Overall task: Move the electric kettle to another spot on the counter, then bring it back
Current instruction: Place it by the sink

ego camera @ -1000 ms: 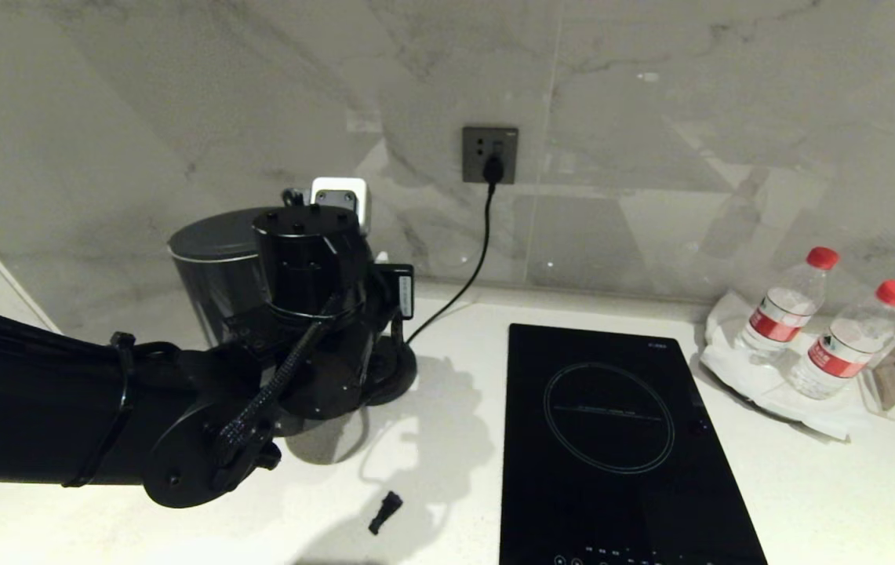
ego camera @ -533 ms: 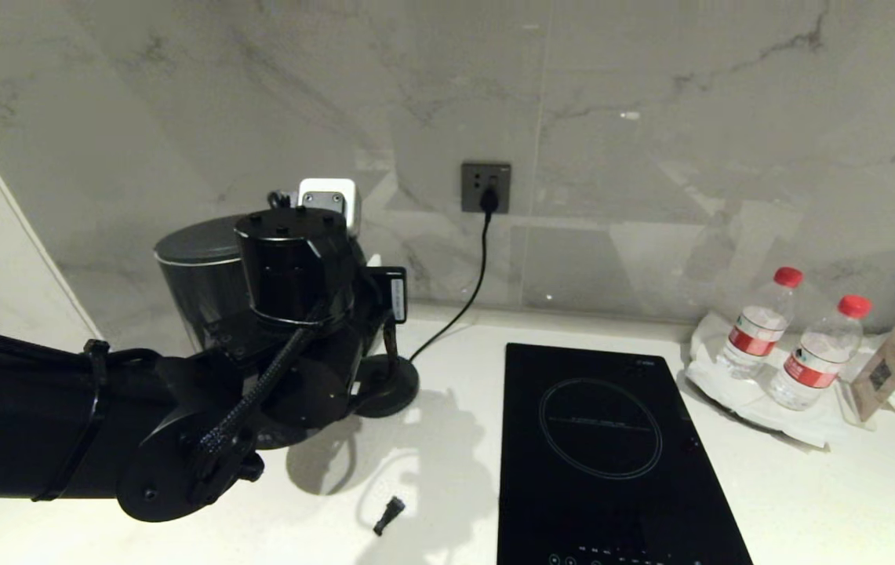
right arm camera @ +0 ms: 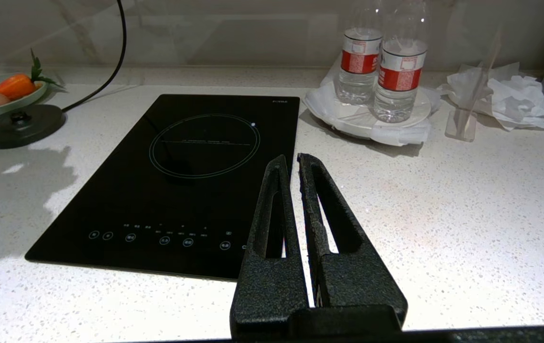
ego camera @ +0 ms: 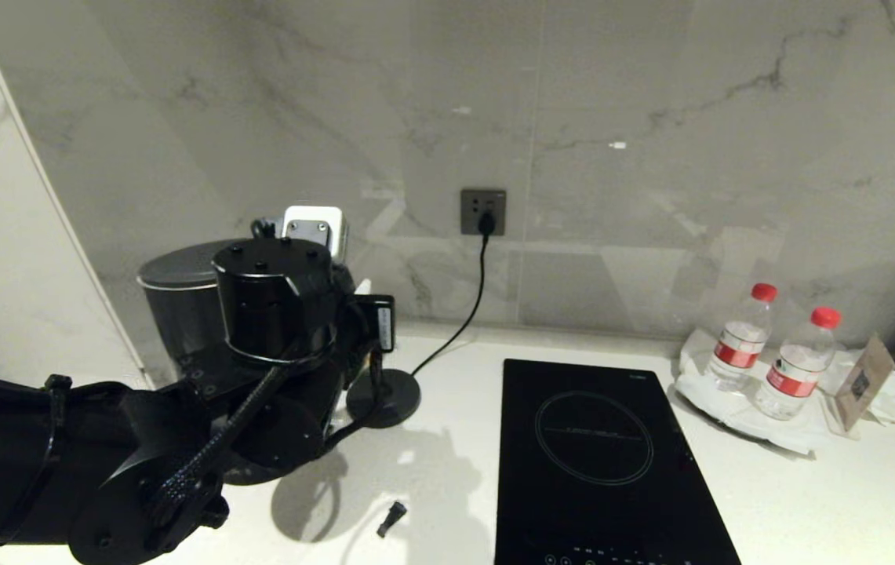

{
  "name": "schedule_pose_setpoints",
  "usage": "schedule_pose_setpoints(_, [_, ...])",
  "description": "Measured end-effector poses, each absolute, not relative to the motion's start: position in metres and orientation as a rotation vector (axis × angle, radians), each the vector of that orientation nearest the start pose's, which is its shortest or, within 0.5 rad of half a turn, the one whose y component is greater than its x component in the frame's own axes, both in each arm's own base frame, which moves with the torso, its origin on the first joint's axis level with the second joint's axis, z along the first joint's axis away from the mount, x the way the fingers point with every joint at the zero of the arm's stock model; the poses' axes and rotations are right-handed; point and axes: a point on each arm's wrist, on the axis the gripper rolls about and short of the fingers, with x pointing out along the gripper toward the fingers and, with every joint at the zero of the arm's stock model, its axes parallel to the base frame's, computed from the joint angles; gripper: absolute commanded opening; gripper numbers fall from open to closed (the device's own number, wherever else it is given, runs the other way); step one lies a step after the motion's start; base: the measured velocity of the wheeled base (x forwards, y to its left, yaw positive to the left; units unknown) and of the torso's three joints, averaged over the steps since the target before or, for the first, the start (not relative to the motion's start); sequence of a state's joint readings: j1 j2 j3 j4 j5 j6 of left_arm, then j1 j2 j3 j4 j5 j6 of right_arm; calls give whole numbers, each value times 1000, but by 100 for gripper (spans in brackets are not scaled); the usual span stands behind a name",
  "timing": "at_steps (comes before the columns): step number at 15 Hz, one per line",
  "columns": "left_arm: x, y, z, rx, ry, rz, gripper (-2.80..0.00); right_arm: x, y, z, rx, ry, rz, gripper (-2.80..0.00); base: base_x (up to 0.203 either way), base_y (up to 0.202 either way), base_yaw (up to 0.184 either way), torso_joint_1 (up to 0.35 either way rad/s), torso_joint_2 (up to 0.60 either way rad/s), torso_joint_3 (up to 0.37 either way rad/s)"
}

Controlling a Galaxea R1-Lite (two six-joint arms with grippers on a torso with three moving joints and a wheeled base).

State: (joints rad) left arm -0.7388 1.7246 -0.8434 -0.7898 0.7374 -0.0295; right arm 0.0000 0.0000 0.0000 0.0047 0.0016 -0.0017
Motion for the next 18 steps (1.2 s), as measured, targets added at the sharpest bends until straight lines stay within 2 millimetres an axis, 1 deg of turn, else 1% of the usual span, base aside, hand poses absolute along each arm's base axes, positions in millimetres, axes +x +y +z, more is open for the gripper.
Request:
schedule_pose_setpoints(3, [225, -191, 188, 36, 107, -15, -280, -23, 0, 75, -2, 4, 1, -280, 0, 0, 0, 0, 0, 0])
schedule_pose_setpoints(5, [214, -184, 184, 11, 122, -19, -280, -23, 0, 75, -1, 5, 1, -280, 0, 0, 0, 0, 0, 0])
schedule_pose_setpoints(12, [168, -143, 168, 36, 165, -17, -280, -23, 0, 75, -2, 5, 1, -280, 0, 0, 0, 0, 0, 0])
schedule_pose_setpoints(15, [163, -129, 168, 32, 162, 20, -280, -23, 0, 75, -2, 5, 1, -280, 0, 0, 0, 0, 0, 0])
schedule_pose_setpoints(18, [159, -120, 168, 29, 161, 36, -280, -23, 0, 75, -2, 4, 1, -280, 0, 0, 0, 0, 0, 0])
